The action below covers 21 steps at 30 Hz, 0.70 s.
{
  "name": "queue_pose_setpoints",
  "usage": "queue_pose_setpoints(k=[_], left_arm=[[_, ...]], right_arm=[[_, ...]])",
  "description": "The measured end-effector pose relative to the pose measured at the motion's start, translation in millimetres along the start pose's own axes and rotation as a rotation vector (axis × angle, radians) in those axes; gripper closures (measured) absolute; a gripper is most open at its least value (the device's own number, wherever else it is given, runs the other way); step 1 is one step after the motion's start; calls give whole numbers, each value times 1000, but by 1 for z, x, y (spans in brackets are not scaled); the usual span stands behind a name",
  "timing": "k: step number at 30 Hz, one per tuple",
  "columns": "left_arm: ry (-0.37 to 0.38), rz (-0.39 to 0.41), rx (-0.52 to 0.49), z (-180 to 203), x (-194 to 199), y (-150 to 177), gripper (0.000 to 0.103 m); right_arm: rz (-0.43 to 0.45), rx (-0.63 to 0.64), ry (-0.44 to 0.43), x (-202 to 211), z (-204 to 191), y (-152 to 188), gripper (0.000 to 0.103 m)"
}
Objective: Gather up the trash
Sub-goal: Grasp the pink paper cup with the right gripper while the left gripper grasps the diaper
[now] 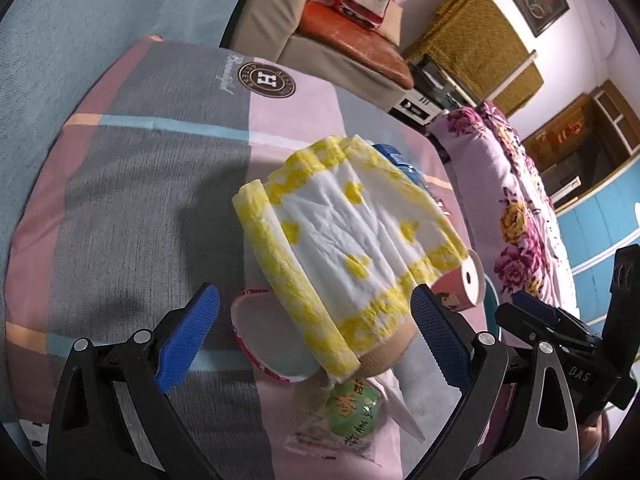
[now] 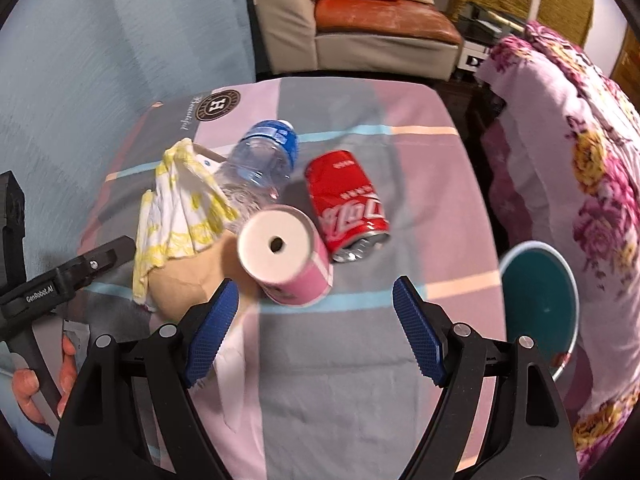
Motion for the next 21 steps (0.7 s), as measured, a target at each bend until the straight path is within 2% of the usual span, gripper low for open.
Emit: queue_pose_setpoints(k=[11,14,15,21], left_arm=[[4,-33,15,1,-27,-8,7],[5,-34,0,7,-36,-9,7],[7,-34,-3,9,-37,-9,11],[20,-16,-38,23,-38,-10,35]], right_arm=[[-17,-14,-52,-33,-12,-7,28],[-34,-30,-76,-40,-11,-5,43],[-40,-35,-82,-42,-11,-4,48],[-32,-55,-95,-45,-9,-3,49]])
Point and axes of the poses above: each gripper's, at about its wrist camera, not at the fingertips, and x roughly against the way its jaws point, z to its right, y to its underside, the point moved 2 cm from there along -x, roughly the way its jaws point, and after that the axes turned 9 degrees about z, right-handed, at the moved point
